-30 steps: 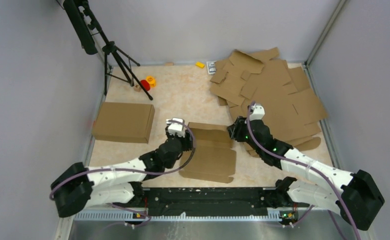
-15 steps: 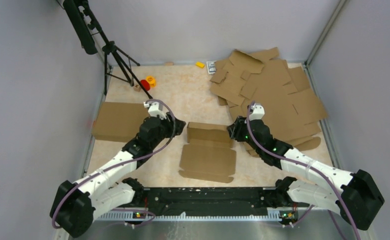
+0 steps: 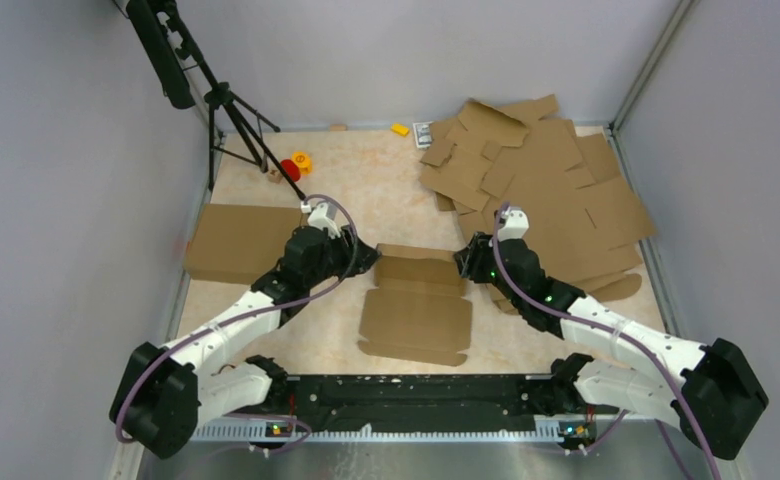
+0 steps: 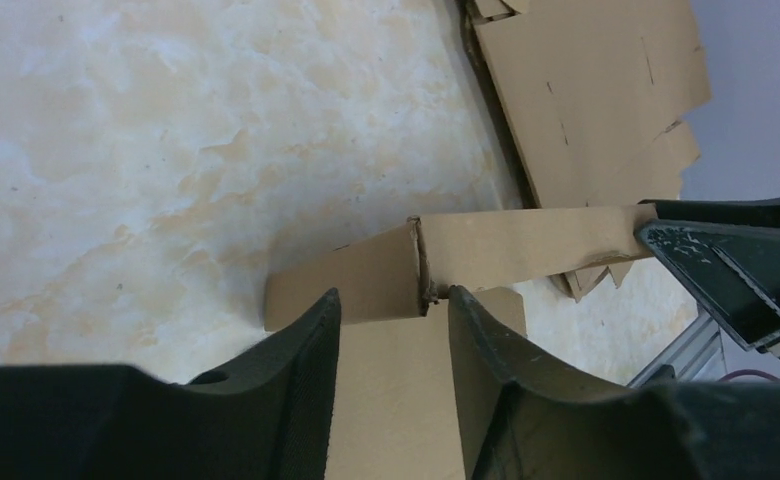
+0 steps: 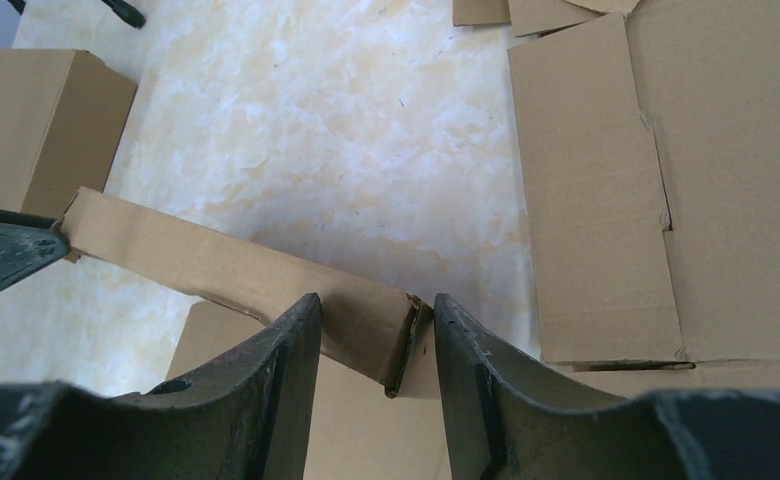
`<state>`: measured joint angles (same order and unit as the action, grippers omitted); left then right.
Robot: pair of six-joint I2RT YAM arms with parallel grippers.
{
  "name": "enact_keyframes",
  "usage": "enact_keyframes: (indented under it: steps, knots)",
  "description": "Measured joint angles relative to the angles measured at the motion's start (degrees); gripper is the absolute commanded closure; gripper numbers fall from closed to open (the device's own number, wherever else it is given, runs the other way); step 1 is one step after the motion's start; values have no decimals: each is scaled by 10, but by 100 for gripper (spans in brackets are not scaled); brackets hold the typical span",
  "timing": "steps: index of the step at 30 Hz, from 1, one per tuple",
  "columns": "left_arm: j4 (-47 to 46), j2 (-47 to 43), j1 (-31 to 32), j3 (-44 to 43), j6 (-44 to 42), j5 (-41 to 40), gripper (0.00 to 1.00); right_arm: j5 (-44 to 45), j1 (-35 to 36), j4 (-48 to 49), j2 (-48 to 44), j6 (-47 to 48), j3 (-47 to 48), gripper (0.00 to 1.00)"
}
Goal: Fold the paper box
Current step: Fold the paper box at the center of the board.
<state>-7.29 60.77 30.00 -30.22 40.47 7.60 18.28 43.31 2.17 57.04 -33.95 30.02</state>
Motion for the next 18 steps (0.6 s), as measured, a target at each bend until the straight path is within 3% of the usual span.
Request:
enact_keyframes:
  steps: [5,8,14,18]
  knots:
    - [-6,16,-20,0,3,21,70,-2,0,2,2,3,0,55]
    - [-18,16,-25,2,0,27,70,-2,0,1,2,3,1,48]
    - [-21,-5,-26,9,-9,35,60,-4,-3,-36,0,3,21,39]
    - [-13,-37,-30,7,-16,35,49,-16,-17,-61,-15,0,32,48]
